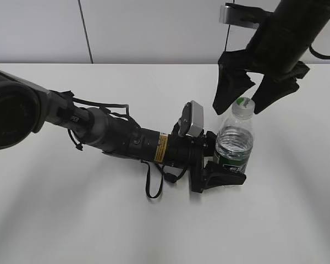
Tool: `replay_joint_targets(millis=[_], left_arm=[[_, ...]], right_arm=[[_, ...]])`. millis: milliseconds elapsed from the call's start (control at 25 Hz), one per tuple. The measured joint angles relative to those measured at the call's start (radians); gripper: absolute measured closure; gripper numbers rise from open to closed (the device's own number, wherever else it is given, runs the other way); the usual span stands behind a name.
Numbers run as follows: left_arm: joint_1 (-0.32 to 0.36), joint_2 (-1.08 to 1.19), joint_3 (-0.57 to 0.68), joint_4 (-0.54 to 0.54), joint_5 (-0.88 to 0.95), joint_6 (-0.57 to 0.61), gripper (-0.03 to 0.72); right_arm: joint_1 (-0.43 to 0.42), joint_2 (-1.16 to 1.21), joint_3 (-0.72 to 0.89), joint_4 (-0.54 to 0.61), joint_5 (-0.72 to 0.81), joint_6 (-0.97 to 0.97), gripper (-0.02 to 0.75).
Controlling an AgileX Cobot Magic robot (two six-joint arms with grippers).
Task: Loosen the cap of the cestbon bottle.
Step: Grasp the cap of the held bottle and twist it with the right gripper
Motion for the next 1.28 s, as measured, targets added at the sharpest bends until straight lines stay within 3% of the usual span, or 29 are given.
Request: replay_joint_targets(millis=[280,920,1280], left_arm=[[0.000,0.000,0.000,0.000,0.000,-0.001,0.153],[0.000,0.000,0.000,-0.001,-0.001,-0.001,0.153],[0.000,0.000,0.000,-0.001,0.000,-0.001,0.153]], right_arm=[[0.000,-0.029,0.000,-0.059,0.001,0.141,0.181],[0.000,-0.029,0.000,-0.065,0.001,0.094,0.444],[0.000,-0.029,0.000,-0.067,0.001,-0.055,0.445]])
